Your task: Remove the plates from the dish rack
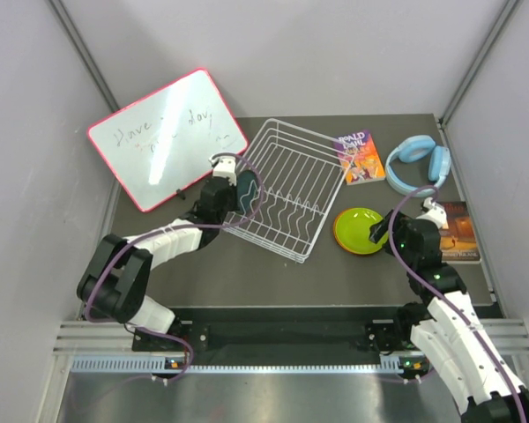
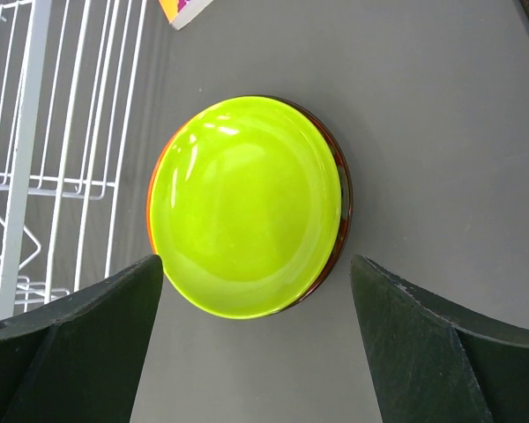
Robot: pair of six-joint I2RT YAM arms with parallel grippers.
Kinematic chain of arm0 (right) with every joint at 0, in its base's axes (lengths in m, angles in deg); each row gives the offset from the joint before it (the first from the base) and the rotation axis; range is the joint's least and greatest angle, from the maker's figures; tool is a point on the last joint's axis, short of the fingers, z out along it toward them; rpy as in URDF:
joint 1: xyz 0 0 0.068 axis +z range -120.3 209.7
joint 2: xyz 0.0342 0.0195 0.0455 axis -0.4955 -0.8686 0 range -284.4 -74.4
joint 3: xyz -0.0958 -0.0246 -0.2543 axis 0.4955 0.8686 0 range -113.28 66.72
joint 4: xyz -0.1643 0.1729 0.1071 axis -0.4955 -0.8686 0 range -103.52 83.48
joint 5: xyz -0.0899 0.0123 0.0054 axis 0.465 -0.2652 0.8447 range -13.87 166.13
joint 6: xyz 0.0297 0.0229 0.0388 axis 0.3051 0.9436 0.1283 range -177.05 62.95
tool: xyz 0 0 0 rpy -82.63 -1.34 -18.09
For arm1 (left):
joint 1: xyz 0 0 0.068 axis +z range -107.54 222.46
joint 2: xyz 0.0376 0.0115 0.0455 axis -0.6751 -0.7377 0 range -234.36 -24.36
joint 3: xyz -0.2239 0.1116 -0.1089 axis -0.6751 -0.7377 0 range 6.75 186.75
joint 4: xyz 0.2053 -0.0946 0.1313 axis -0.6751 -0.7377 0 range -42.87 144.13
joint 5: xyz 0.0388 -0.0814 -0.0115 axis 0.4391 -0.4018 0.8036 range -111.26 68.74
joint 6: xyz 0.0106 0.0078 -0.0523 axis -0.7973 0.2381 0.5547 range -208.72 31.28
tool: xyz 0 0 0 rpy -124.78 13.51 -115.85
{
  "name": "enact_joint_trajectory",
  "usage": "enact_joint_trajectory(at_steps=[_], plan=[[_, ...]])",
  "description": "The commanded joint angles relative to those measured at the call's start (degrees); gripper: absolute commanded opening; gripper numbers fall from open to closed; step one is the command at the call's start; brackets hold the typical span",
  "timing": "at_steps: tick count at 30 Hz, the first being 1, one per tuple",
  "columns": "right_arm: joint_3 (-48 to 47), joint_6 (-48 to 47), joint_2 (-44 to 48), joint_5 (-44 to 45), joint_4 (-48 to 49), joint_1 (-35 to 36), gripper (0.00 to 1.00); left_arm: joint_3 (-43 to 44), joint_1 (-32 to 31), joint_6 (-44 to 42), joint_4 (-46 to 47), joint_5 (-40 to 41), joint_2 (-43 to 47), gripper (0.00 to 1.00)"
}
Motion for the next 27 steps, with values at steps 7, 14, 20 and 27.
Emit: enact_joint_trajectory(at_steps=[7, 14, 20, 27], plan=[[-0.40, -0.39, 2.32, 0.04, 0.27, -0.50, 0.87, 0.41, -2.28, -2.48, 4.66, 14.54, 11.04, 0.00], [-1.10, -0.48, 3.64, -0.04, -1.49, -0.42, 0.88, 0.94, -2.99, -4.25, 3.88, 16.76, 17.10, 0.00], [-1.72, -1.53, 7.24, -4.51, -1.93, -0.50, 0.88, 6.20, -3.69, 2.77, -9.99, 8.62, 24.23, 0.00], [0.39, -0.49, 12.59, -20.23, 5.44, -0.50, 0.89, 5.69, -6.49, 17.80, -17.65, -8.35, 27.66, 0.00]])
